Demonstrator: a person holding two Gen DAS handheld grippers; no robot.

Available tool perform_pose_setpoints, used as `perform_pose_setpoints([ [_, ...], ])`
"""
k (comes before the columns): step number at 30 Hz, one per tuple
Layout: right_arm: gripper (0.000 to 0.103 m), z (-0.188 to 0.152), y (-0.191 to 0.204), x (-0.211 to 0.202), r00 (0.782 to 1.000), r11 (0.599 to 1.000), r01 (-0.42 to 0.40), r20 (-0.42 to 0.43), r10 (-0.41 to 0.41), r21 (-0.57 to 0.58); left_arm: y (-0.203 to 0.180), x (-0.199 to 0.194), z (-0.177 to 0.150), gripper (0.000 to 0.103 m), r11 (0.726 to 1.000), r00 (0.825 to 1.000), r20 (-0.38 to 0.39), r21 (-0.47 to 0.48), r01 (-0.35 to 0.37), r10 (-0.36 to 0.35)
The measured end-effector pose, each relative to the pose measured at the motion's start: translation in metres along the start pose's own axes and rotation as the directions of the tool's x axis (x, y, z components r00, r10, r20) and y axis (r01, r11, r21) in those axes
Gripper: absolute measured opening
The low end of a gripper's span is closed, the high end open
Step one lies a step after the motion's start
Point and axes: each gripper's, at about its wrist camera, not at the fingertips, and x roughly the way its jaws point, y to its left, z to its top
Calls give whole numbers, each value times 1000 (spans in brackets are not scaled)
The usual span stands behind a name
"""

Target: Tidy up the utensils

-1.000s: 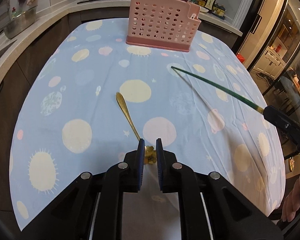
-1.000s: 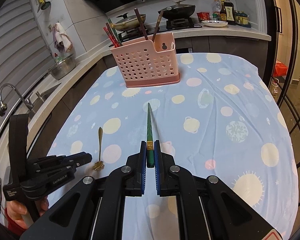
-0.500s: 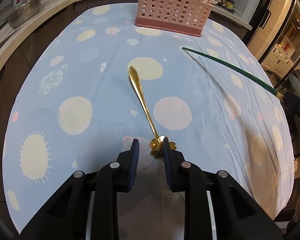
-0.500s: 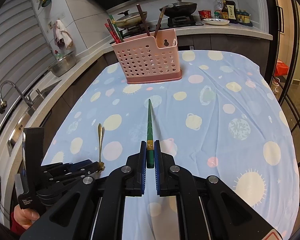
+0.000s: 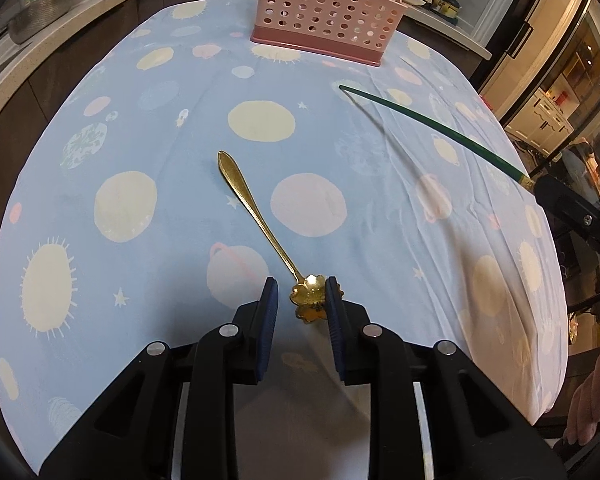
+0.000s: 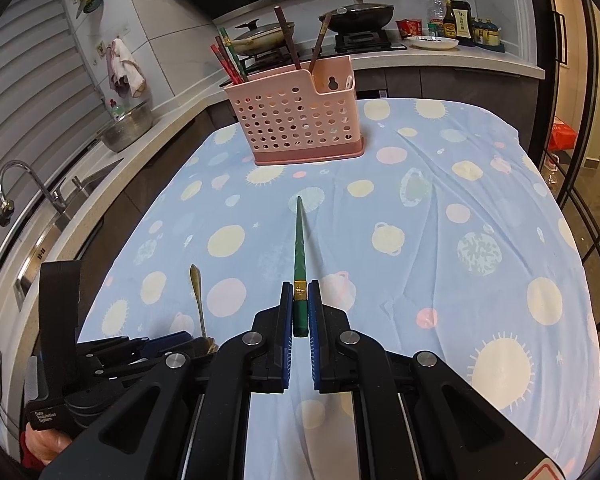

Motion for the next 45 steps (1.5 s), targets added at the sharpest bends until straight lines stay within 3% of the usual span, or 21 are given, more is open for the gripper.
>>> perform_pose_setpoints([
  [15,7,-6,2,-6,1000,1000,-10,8,10,-8,-6,-7,-12,30,999,999,-8,-30,39,-39],
  [19,7,-6,1,-9,1000,1000,-8,14,8,-3,-11,-9,-13,42,999,999,-7,-22,43,-44],
  [23,7,-7,1,-9,1000,1000,-7,13,7,-3,-15,-3,-19,39,1000,999,-18,0,30,-30],
  [26,7,-7,1,-9,1000,1000,-9,13,9,-2,-11,-3,-18,32,1000,999,-21,-3,24,-24],
  [28,7,-7,1,-9,1000,1000,-9,14,9,-2,-5,-4,-17,22,1000,999,-24,-13,22,-22],
  [34,7,-8,1,-8,1000,1000,-10,11,10,-3,27,-11,-9,22,994,999,1,-104,-46,46],
  [39,7,-7,5,-7,1000,1000,-14,7,14,-12,24,-10,-6,34,994,999,10,-97,-40,42],
  [45,7,-6,5,-6,1000,1000,-7,2,7,-13,27,-4,1,33,995,1000,16,-104,-7,9],
])
